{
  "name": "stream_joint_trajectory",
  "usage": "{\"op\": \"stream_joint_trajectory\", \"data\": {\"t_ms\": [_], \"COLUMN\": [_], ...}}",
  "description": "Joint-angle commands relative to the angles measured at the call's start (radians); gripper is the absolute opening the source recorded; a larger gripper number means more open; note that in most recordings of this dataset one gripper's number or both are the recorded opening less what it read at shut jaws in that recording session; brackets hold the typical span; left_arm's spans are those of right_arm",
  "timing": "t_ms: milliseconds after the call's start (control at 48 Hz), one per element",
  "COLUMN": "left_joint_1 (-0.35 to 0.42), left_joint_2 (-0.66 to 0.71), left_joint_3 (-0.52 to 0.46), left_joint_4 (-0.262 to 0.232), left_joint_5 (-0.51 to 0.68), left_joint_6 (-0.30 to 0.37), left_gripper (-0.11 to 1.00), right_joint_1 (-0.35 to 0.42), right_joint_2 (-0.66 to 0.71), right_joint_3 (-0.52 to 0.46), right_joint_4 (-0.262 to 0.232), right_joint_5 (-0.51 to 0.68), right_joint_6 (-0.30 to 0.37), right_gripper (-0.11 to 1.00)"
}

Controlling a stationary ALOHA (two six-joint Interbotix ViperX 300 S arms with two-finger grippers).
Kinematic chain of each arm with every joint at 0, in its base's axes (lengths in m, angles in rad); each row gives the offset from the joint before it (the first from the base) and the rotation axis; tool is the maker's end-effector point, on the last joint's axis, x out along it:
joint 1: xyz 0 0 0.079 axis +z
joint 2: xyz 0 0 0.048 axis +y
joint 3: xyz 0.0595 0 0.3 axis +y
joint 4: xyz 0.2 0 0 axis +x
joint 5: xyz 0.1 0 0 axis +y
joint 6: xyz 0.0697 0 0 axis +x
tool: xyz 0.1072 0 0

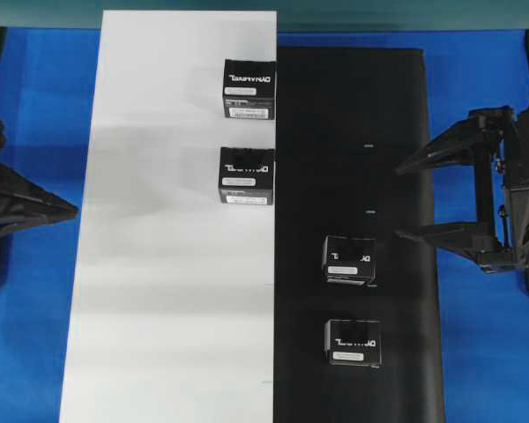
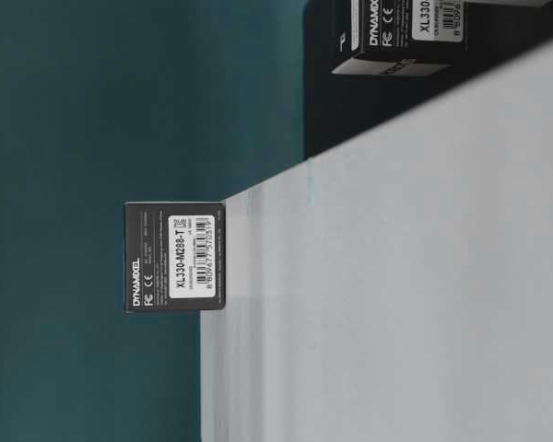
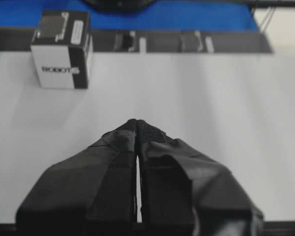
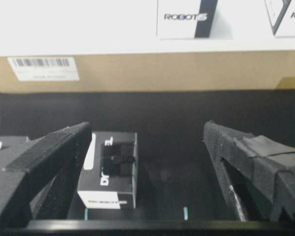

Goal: Place the box from the black base onto the white base.

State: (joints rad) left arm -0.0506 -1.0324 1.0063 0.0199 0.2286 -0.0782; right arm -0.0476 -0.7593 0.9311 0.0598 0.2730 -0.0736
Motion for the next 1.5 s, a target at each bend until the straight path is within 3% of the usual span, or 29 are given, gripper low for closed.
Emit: {"op": "stream_joint_trajectory", "data": {"t_ms": [0,125,1480], "left_joint_1": [0.000,0.000,0.002], "left_joint_2": [-0.005,-0.014,-0.023], "left_joint_3": [-0.021,-0.021,-0.014], "left_joint_4": [0.003,0.003,0.003], "left_joint_5": [-0.014,-0.011,-0.008], "left_joint_6": [-0.035,-0.064,-0.078], "left_gripper": [-0.01,-0.01,-0.01], "right_joint_1": [0.003,0.005,0.041], "right_joint_2": [-0.003,-0.009,-0.109], "right_joint_3": [-0.003,0.000,0.066], "right_joint_4": [0.000,0.000,0.005], "right_joint_5": [-0.003,-0.003,0.041], "right_joint_6": [0.003,0.003,0.028], "right_gripper": [1.00,1.00,1.00]}}
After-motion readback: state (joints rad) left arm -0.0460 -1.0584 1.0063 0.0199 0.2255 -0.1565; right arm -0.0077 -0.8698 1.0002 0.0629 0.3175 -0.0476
